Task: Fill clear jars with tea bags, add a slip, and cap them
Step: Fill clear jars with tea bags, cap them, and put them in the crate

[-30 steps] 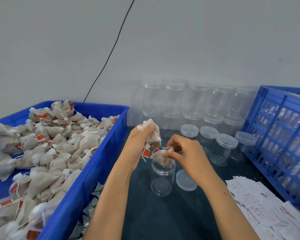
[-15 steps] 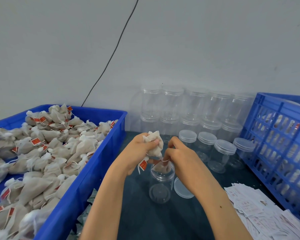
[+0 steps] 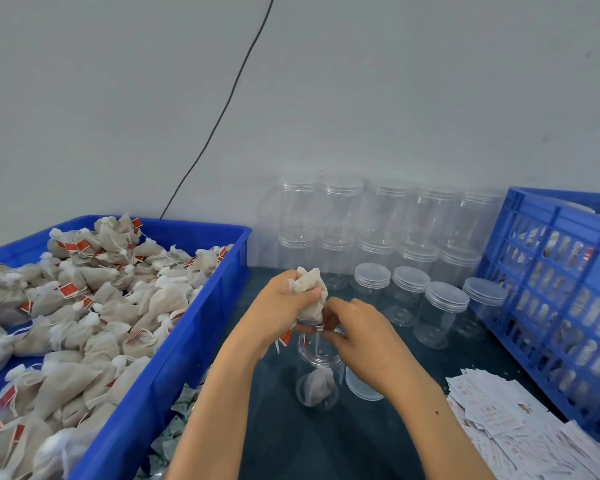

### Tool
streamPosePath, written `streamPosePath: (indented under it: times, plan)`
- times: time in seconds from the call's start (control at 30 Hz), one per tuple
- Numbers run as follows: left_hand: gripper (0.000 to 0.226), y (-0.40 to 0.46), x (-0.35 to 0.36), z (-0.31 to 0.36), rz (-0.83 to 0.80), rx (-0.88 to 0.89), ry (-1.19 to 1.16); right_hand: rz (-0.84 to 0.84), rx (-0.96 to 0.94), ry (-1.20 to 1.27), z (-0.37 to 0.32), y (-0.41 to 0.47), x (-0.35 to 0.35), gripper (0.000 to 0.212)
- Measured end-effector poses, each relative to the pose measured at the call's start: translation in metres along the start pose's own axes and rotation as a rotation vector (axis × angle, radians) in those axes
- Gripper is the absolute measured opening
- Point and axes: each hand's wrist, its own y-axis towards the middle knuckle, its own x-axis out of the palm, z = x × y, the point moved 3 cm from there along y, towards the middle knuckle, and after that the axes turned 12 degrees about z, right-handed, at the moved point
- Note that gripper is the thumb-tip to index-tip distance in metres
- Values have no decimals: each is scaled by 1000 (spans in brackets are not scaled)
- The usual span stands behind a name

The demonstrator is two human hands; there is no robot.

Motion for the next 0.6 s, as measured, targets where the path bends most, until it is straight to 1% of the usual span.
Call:
streamPosePath:
  times: [0.07, 0.1, 0.17, 0.2, 0.3, 0.37, 0.43, 0.47, 0.53, 0.6]
  plan:
    - [12, -1, 0, 2, -11, 23, 16, 26, 71, 101, 4, 1, -1, 12]
    - [12, -1, 0, 3, -21, 32, 23, 43, 111, 194, 5, 2, -3, 16]
    - [15, -2, 0, 4, -36, 32, 9, 53, 198, 440, 6, 2, -7, 26]
    - [18, -2, -1, 4, -38, 32, 5, 53, 244, 557, 5, 2, -9, 26]
    - [27, -3, -1, 4, -48, 59, 29, 92, 326, 784, 0, 2, -13, 11]
    - [29, -3, 1, 5, -65, 77, 72, 119, 332, 786, -3, 3, -13, 9]
    - [33, -4, 3, 5, -74, 77, 139, 160, 335, 697, -3, 4, -11, 17]
    - [36, -4, 4, 5, -81, 66, 153, 184, 348, 671, -2, 4, -10, 17]
    - [39, -4, 4, 4, -87, 36, 117, 228, 386, 649, 2, 4, -9, 13]
    - [36, -4, 2, 3, -66, 24, 32, 263, 439, 677, 7, 4, -8, 11]
